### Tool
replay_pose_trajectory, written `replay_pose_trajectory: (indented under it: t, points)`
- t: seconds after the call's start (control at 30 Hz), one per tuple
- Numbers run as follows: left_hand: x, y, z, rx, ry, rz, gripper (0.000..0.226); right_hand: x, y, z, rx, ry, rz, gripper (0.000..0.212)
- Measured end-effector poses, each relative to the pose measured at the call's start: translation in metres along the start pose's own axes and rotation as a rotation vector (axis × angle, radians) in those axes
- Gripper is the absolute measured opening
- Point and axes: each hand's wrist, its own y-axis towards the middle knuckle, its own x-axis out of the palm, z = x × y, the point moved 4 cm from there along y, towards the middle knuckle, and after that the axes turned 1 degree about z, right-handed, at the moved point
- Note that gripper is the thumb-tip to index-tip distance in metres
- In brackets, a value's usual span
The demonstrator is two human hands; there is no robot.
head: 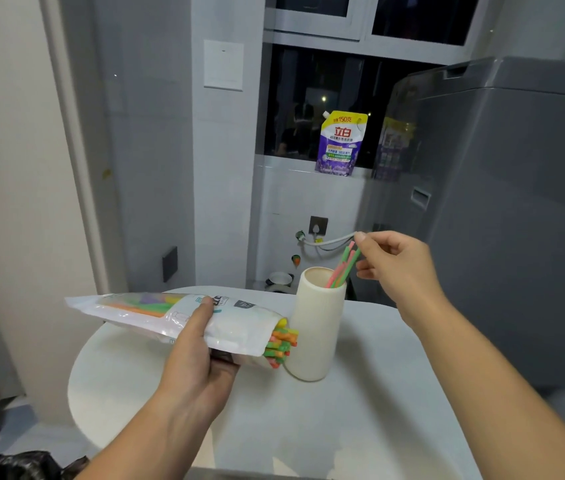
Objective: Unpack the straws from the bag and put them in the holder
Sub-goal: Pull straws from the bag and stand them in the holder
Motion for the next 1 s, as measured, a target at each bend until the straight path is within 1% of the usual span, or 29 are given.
replay_pose_trajectory:
  t: [0.17, 0.23, 0.3, 0.37, 0.4, 0.47, 0.53, 0.63, 0.77, 0.87, 1.0]
  points:
    - [0.002, 0.0, -0.001, -0.003, 0.0, 0.013, 0.014, 0.001, -0.007, 0.003, 0.026, 0.051, 0.013, 0.017]
    - [0.002, 0.001, -0.001, -0.005, -0.001, 0.012, 0.015, -0.003, -0.009, 0.006, 0.057, 0.078, 0.093, 0.029]
    - [0.003, 0.002, 0.0, 0.0, -0.012, 0.013, 0.02, -0.006, -0.016, 0.011, 0.08, 0.078, 0.193, 0.042]
    - [0.005, 0.001, 0.003, 0.004, -0.023, 0.002, 0.022, 0.001, -0.032, 0.013, 0.083, 0.069, 0.221, 0.045]
    - [0.006, 0.001, 0.004, 0.007, -0.025, -0.008, 0.019, 0.008, -0.042, 0.014, 0.079, 0.063, 0.186, 0.047]
    - [0.009, 0.0, 0.005, 0.019, -0.023, -0.026, 0.015, 0.025, -0.063, 0.016, 0.094, 0.043, 0.056, 0.05]
    - [0.012, -0.002, 0.006, 0.034, -0.019, -0.04, 0.017, 0.042, -0.083, 0.016, 0.139, -0.008, -0.085, 0.05]
    - [0.016, -0.006, 0.004, 0.067, 0.005, -0.063, 0.023, 0.059, -0.102, 0.016, 0.221, -0.054, -0.188, 0.047]
    - [0.017, -0.009, 0.003, 0.082, 0.01, -0.09, 0.04, 0.07, -0.114, 0.015, 0.276, -0.019, -0.218, 0.044]
    - [0.016, -0.008, 0.005, 0.102, -0.003, -0.086, 0.041, 0.073, -0.117, 0.017, 0.3, 0.077, -0.204, 0.038]
    - [0.014, -0.008, 0.008, 0.125, -0.014, -0.064, 0.041, 0.074, -0.114, 0.018, 0.245, 0.117, -0.182, 0.032]
